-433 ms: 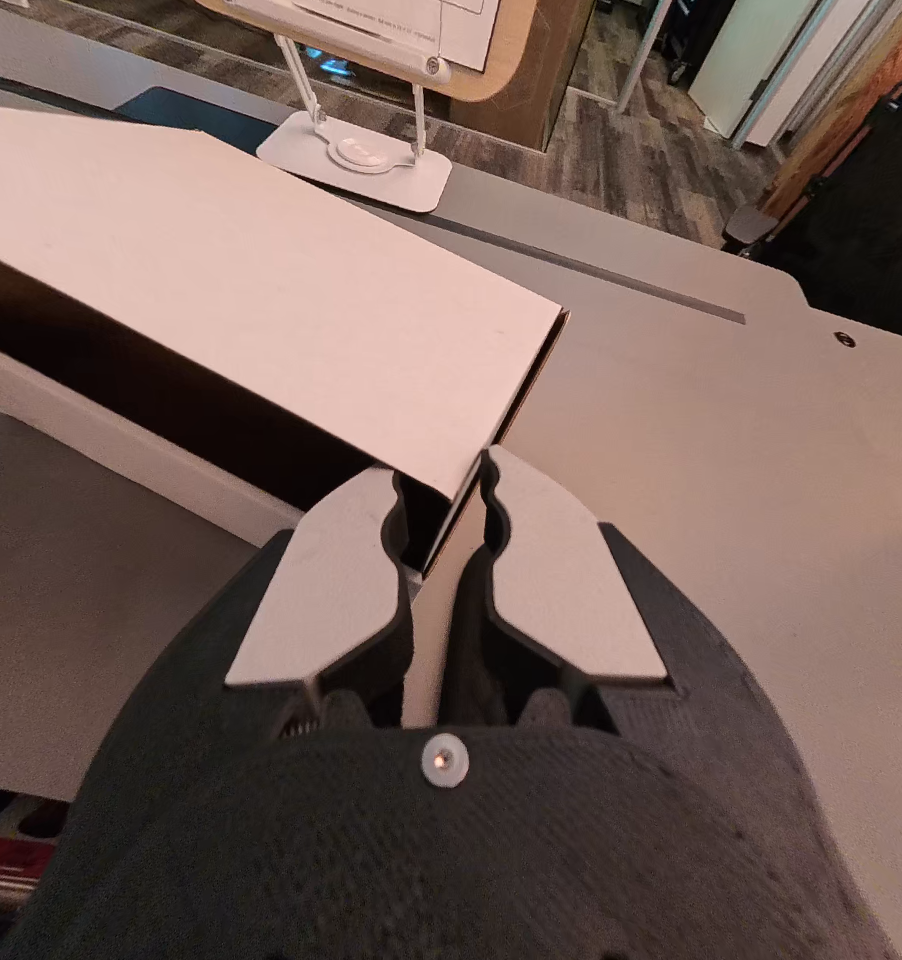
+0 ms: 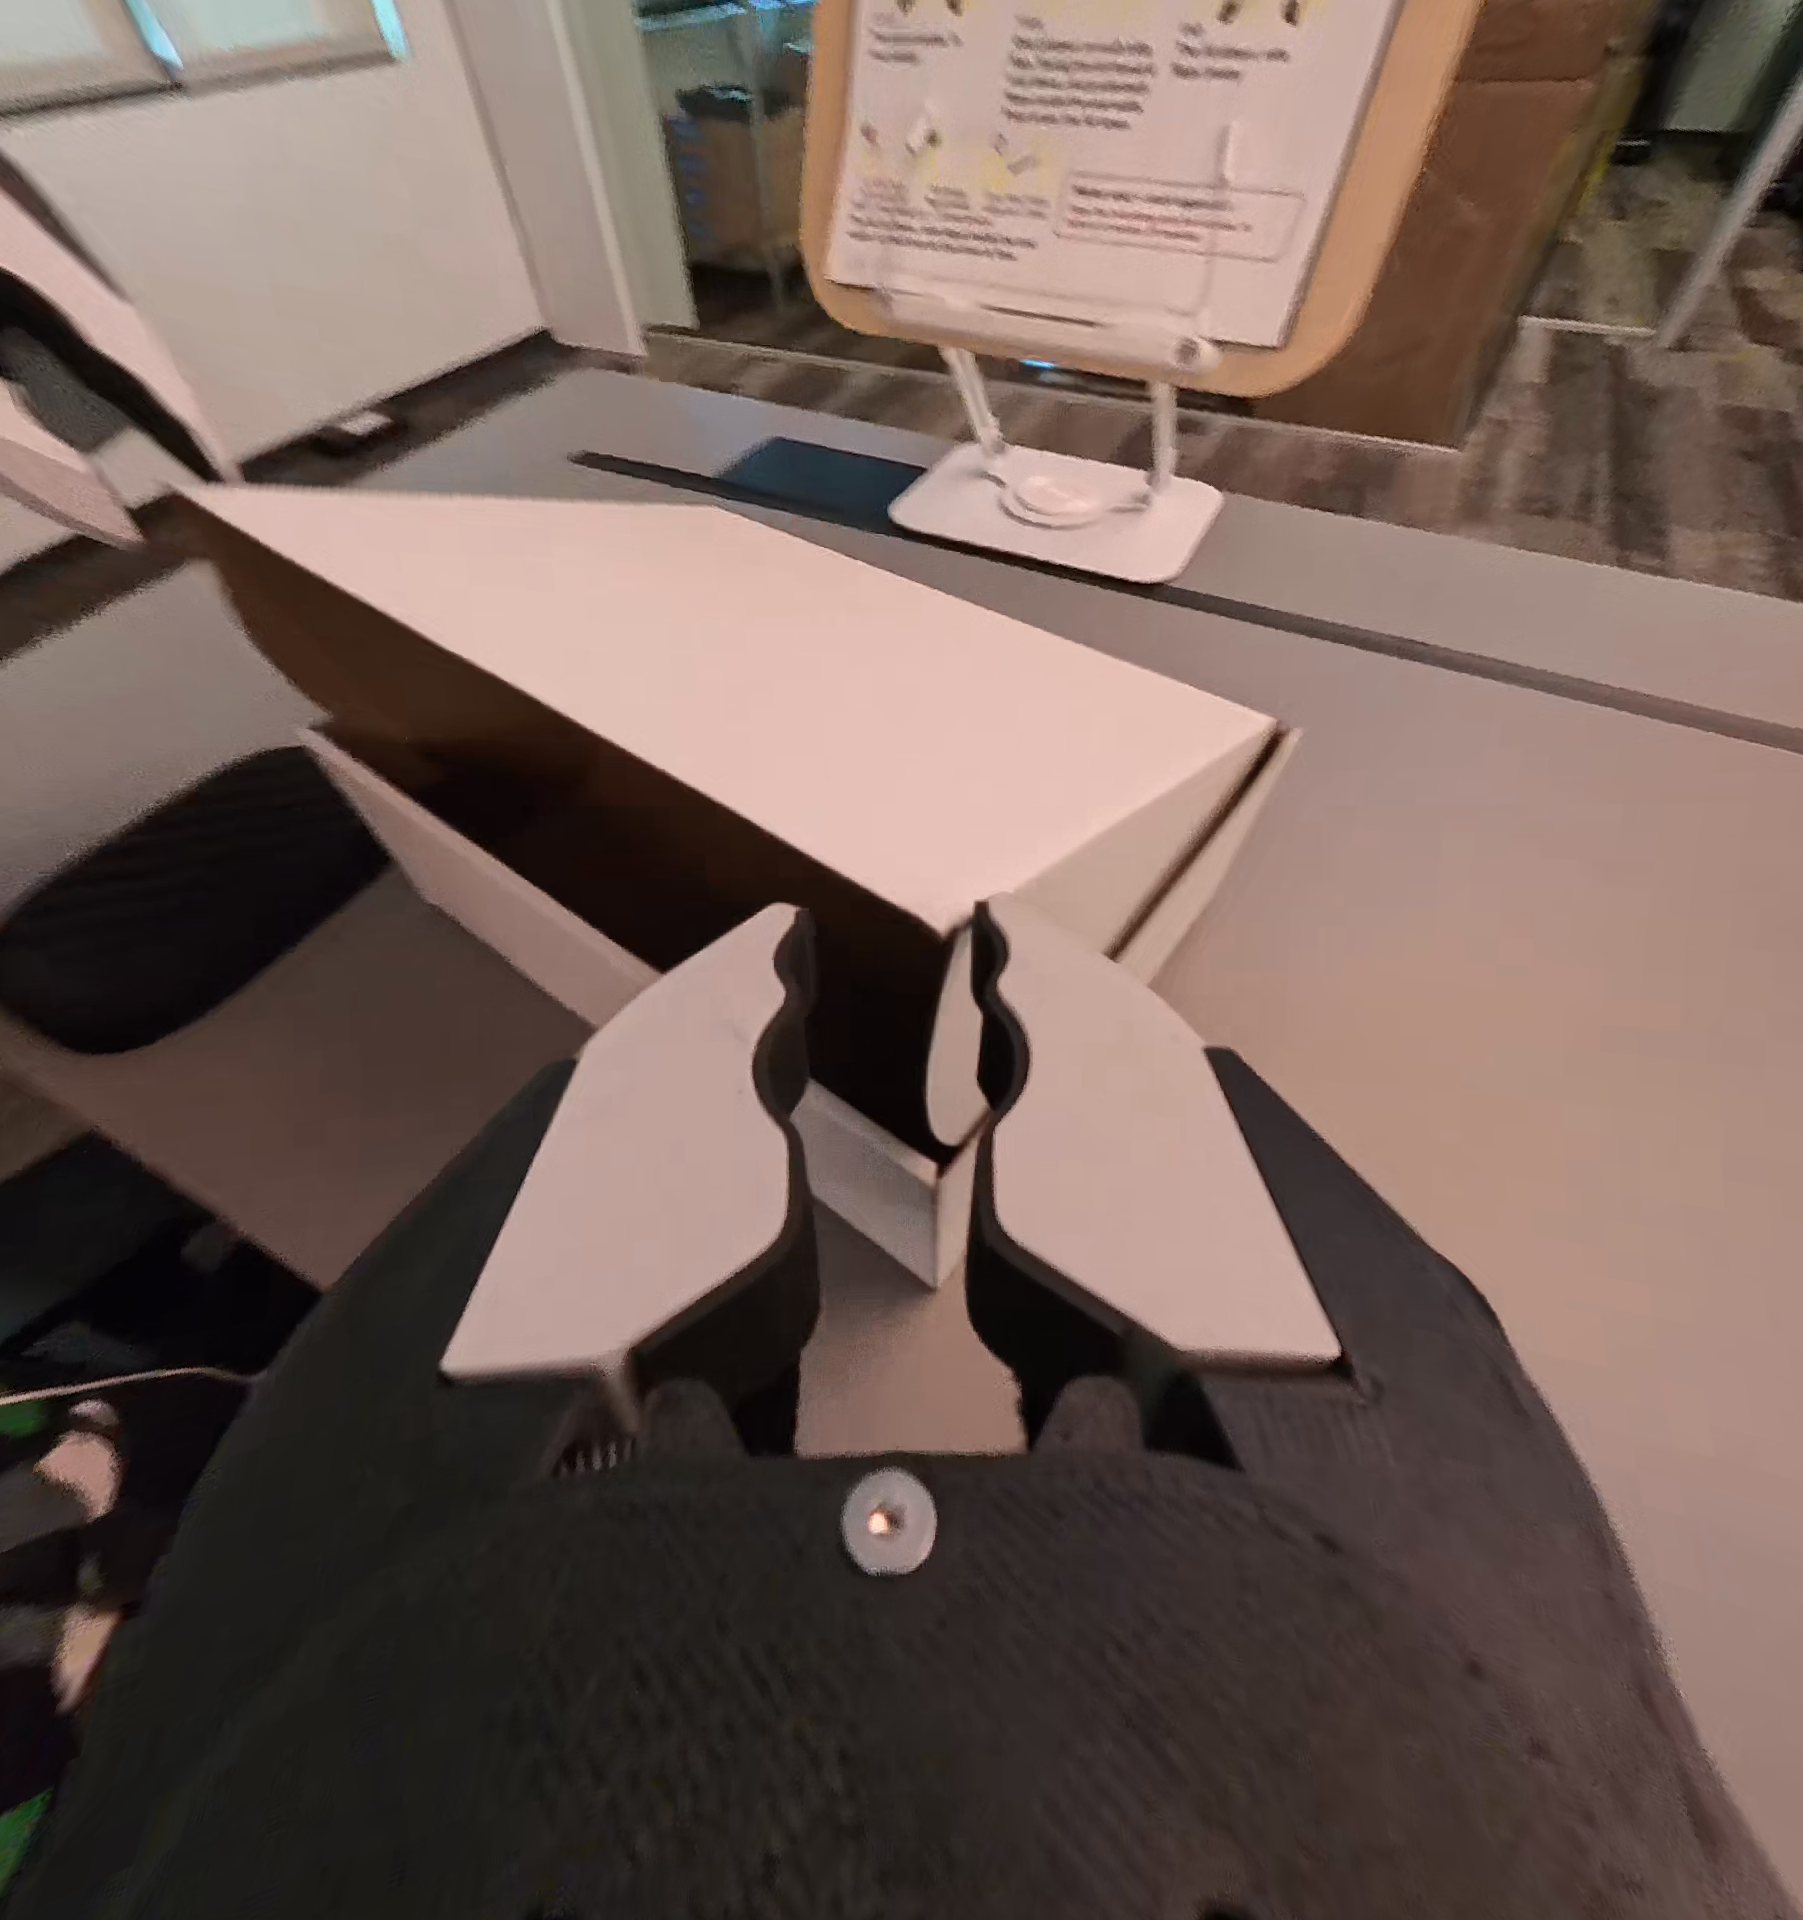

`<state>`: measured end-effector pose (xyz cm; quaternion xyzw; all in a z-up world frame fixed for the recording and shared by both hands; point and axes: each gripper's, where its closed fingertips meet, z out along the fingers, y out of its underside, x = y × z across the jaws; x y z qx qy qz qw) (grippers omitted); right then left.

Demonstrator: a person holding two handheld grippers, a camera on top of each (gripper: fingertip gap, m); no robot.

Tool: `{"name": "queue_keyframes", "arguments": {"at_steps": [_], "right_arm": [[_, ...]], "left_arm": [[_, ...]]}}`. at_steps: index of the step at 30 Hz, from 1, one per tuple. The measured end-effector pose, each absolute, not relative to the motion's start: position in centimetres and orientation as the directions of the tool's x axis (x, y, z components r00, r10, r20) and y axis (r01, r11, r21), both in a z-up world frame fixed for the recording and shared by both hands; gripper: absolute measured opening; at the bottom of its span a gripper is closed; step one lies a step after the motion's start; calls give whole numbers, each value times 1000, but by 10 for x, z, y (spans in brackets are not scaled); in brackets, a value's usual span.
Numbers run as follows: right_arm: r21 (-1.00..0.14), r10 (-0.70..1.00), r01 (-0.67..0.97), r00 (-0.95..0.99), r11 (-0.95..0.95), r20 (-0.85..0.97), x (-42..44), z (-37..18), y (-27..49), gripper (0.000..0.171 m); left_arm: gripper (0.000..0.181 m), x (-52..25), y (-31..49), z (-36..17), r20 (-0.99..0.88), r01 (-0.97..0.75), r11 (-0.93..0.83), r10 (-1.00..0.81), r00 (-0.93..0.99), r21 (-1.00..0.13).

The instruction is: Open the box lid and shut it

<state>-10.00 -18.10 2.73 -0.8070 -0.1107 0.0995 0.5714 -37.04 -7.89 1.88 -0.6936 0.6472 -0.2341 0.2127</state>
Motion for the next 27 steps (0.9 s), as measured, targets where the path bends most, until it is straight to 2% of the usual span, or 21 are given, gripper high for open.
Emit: {"name": "queue_keyframes", "arguments": {"at_steps": [1,3,6,8,10,13,16,18,22,27], "right_arm": [[-946,342,62,938,-319,-54,-104,32,-185,30],[-945,400,59,913,-323,-80,-103,43,-191,30],[-970,373,-29,920,-242,-120,-75,75,-179,33],[-962,377,-157,896,-223,-234,-56,89,-154,46],[-922,329,-268,875,-279,-354,-31,79,-114,65],[-831,270,-332,836,-446,-478,-7,28,-55,69],[-694,273,-404,711,-596,-648,-17,-13,-26,70],[-649,253,-426,678,-631,-690,-20,-29,-17,71],[-606,236,-392,670,-693,-704,-27,-49,-15,76],[-549,261,-403,579,-732,-773,-41,-44,-19,77]], "left_arm": [[35,-375,-79,19,38,-803,-62,-998,49,-593],[39,-385,-75,18,29,-810,-60,-998,53,-583],[44,-383,-50,43,94,-680,-172,-984,150,-712],[58,-376,-26,66,218,-514,-297,-953,209,-805],[71,-369,6,71,349,-362,-429,-899,265,-828],[80,-349,47,35,518,-314,-587,-808,280,-746],[80,-326,66,-1,679,-316,-711,-699,223,-628],[78,-316,74,-10,758,-277,-771,-628,177,-574],[84,-309,98,-38,718,-243,-772,-636,283,-588],[77,-292,83,-45,777,-294,-792,-598,197,-535]]}}
